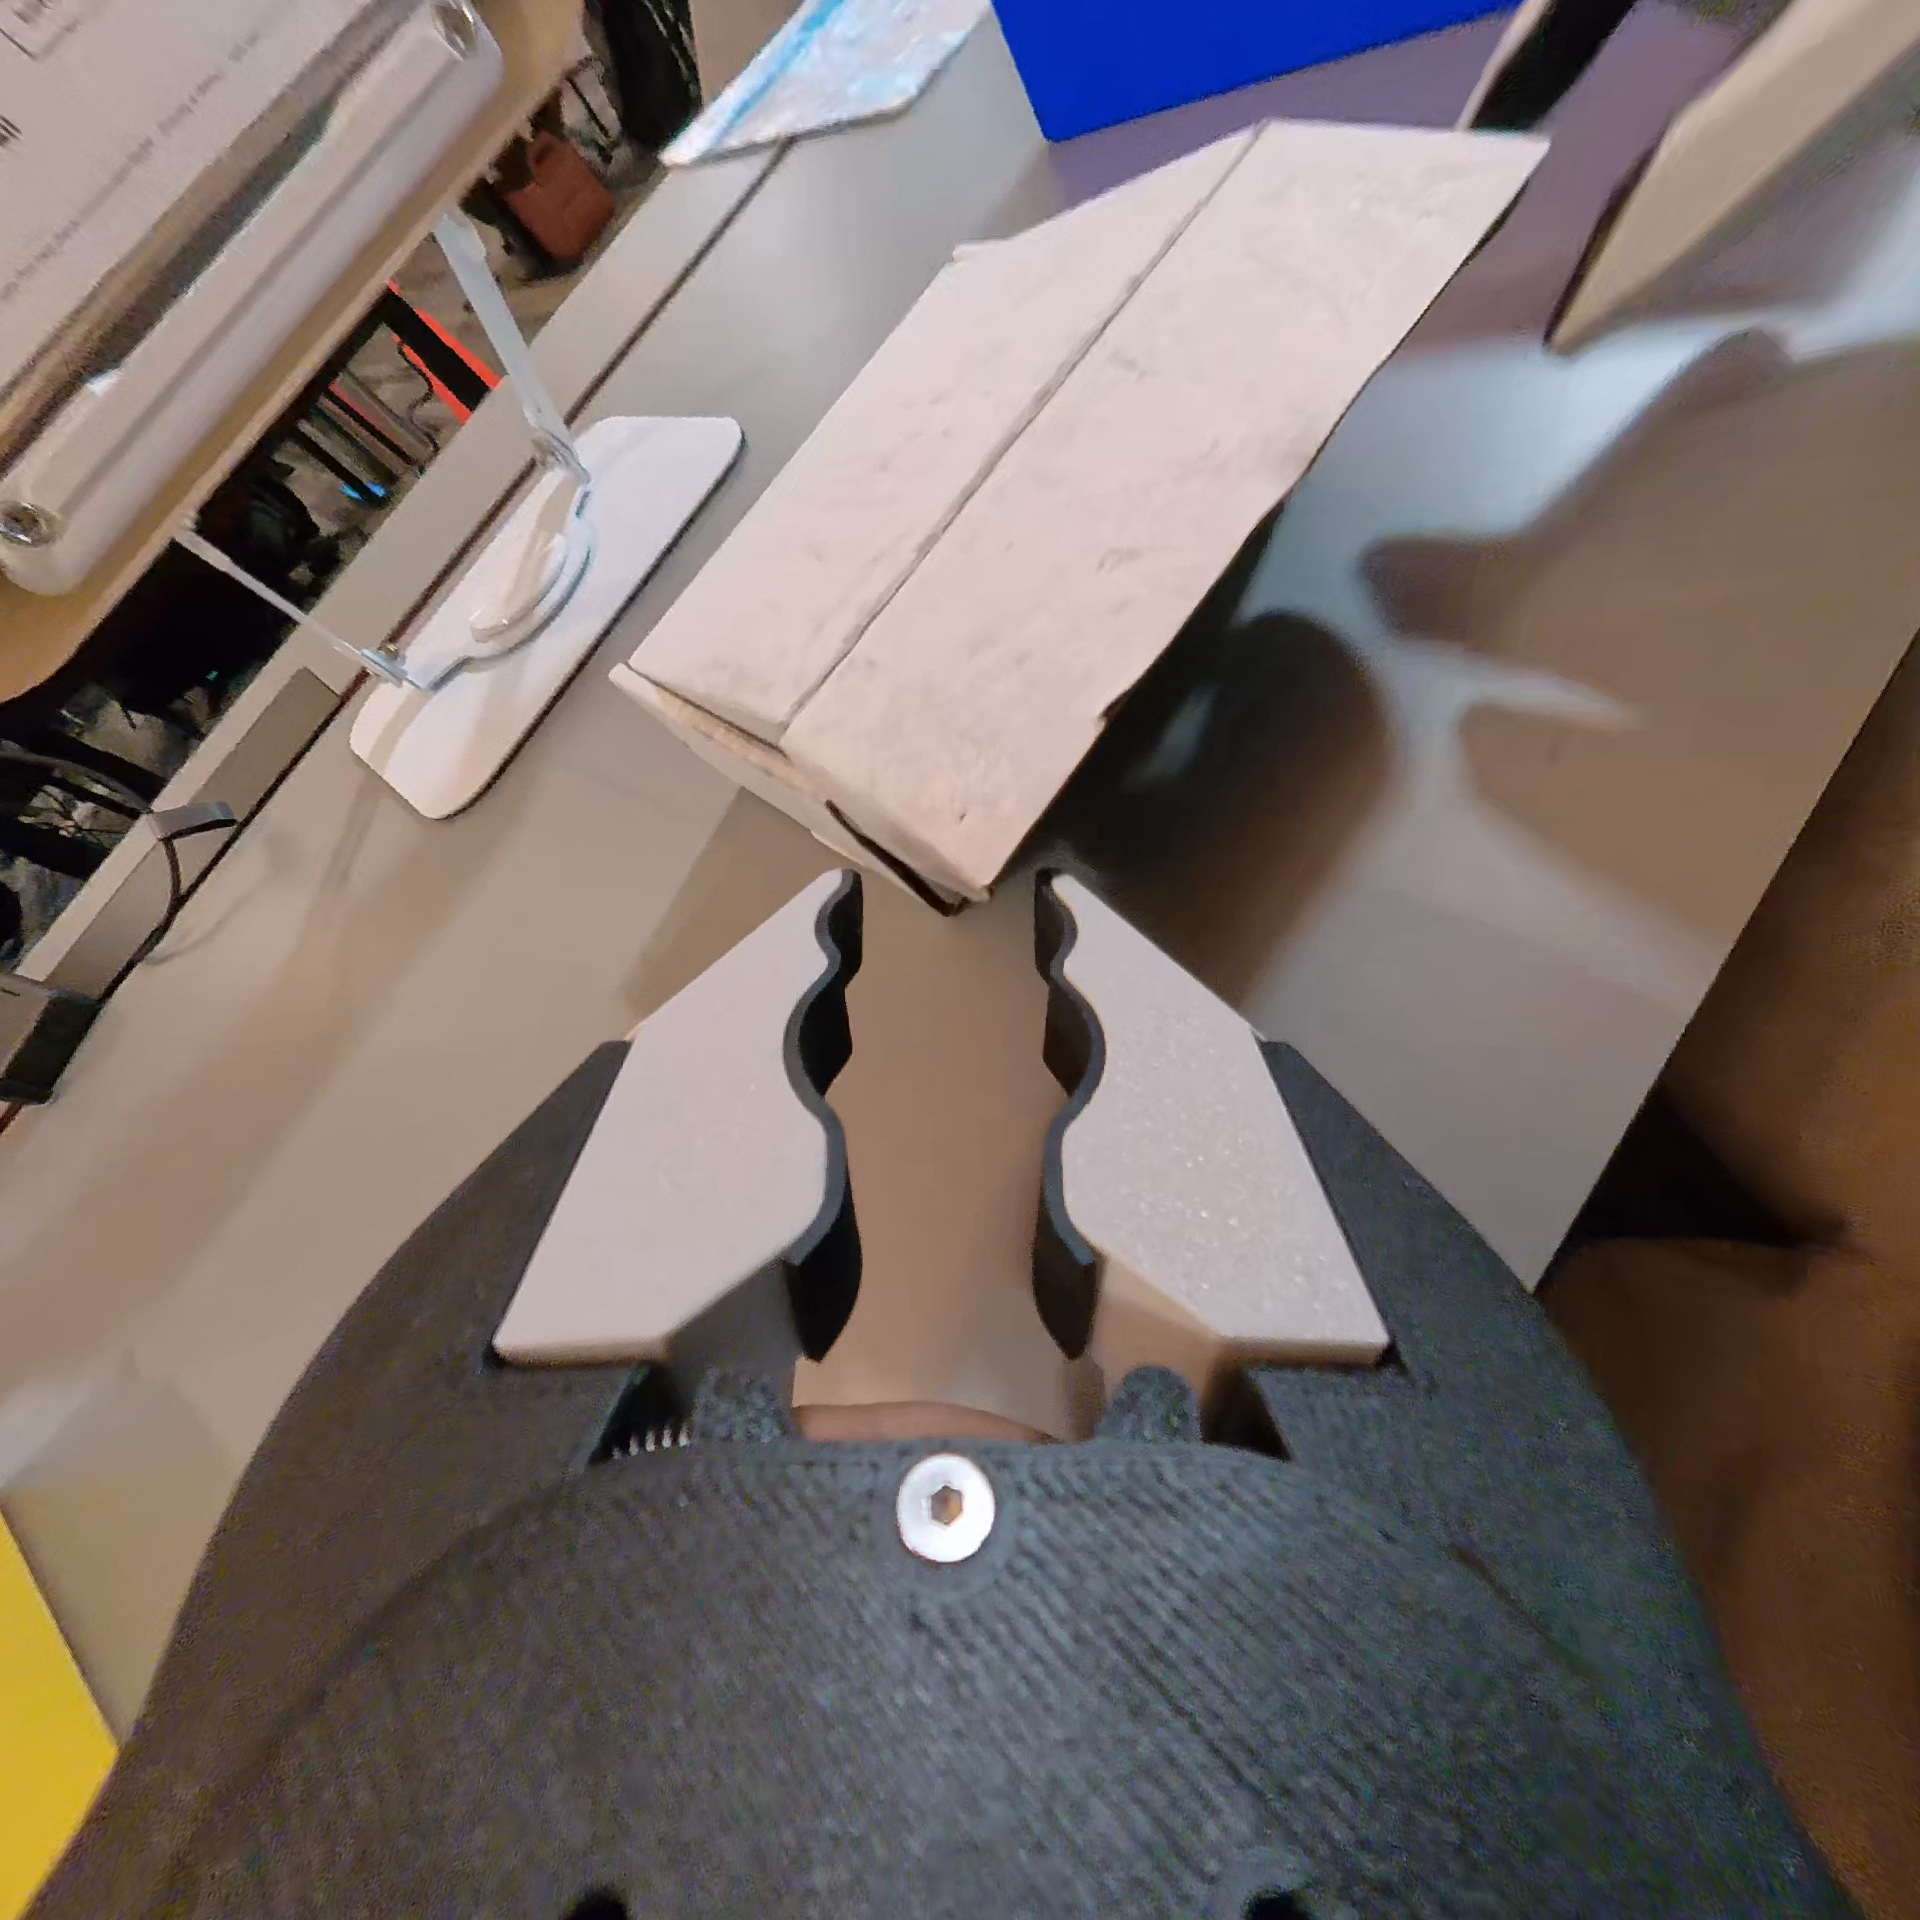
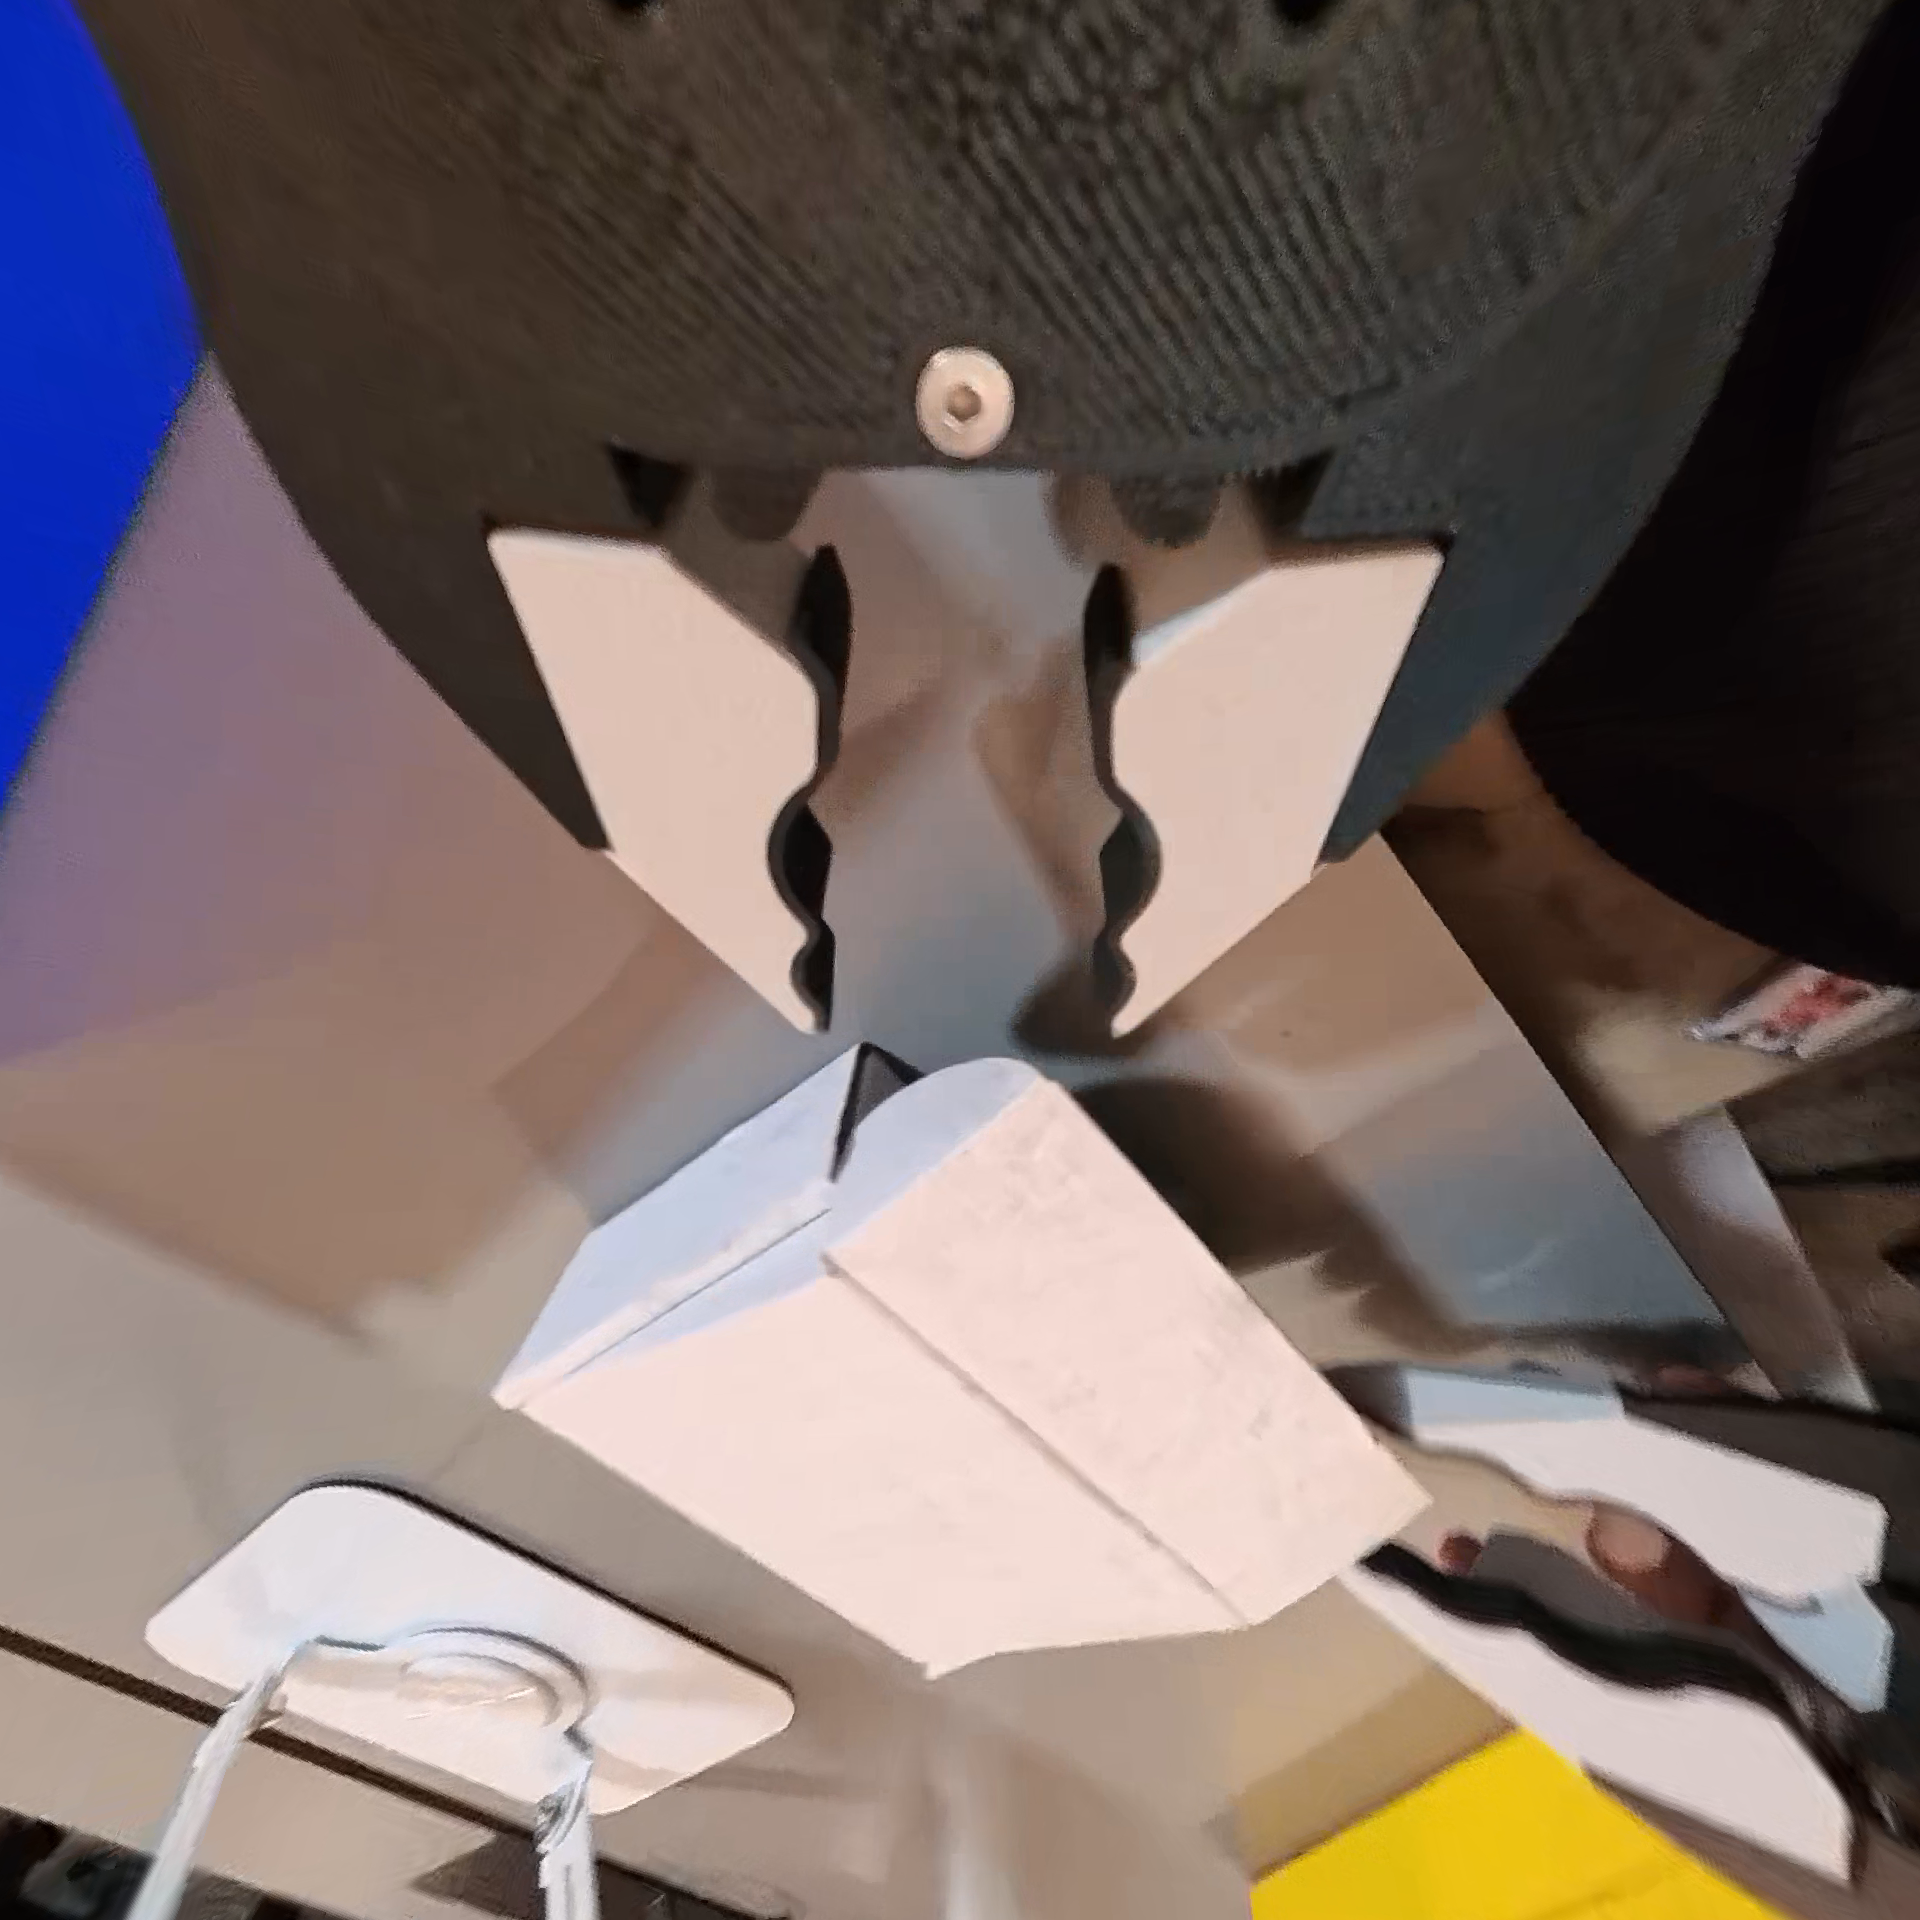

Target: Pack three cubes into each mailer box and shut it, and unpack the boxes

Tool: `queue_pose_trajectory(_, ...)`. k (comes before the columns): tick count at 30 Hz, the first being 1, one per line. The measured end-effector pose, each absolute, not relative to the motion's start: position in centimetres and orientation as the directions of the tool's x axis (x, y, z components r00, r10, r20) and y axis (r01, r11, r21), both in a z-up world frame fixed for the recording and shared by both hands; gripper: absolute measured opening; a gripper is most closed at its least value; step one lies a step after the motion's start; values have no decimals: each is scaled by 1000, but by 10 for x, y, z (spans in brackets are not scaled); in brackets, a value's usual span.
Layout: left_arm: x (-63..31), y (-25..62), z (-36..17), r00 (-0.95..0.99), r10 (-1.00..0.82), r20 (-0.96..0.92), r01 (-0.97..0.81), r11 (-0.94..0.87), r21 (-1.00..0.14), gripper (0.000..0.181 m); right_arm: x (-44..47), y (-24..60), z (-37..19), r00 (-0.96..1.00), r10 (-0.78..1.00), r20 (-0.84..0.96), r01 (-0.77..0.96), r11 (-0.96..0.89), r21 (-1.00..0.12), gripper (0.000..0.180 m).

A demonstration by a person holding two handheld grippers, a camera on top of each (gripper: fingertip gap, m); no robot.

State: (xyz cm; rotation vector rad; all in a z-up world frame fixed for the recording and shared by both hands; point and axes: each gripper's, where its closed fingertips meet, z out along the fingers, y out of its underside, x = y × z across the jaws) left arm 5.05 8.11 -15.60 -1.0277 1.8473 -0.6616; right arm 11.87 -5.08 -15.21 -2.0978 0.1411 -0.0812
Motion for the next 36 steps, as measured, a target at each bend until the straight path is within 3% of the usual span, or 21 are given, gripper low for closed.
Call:
queue_pose_trajectory(1, 49, 83, -159, -267, -858, -440, -399, 514, -759, 34, 121, -52, -147, 990, -140, -32, -95, -473, -876, 50)
queue_pose_trajectory(7, 44, 110, -165, -232, -916, -327, -492, 401, -773, 34, 114, -46, -118, 977, -92, -194, -213, -302, -929, 52)
queue_pose_trajectory(13, 46, 115, -138, -174, -979, 103, -452, -13, -892, 31, 110, -33, -125, 976, -97, -196, -218, -331, -918, 49)
queue_pose_trajectory(18, 45, 88, -127, -257, -856, 448, -471, -293, -832, 38, 112, -32, -127, 973, -115, -198, -226, -332, -916, 45)
queue_pose_trajectory(23, 46, 75, -139, -266, -864, 427, -509, -251, -824, 37, 115, -33, -127, 957, -122, -262, -288, -317, -904, 38)
queue_pose_trajectory(29, 47, 71, -141, -267, -855, 445, -517, -263, -815, 19, 117, -33, -130, 940, -124, -318, -341, -311, -887, 28)
queue_pose_trajectory(36, 48, 70, -148, -260, -876, 406, -525, -224, -821, 22, 118, -32, -139, 925, -137, -354, -380, -337, -862, 30)
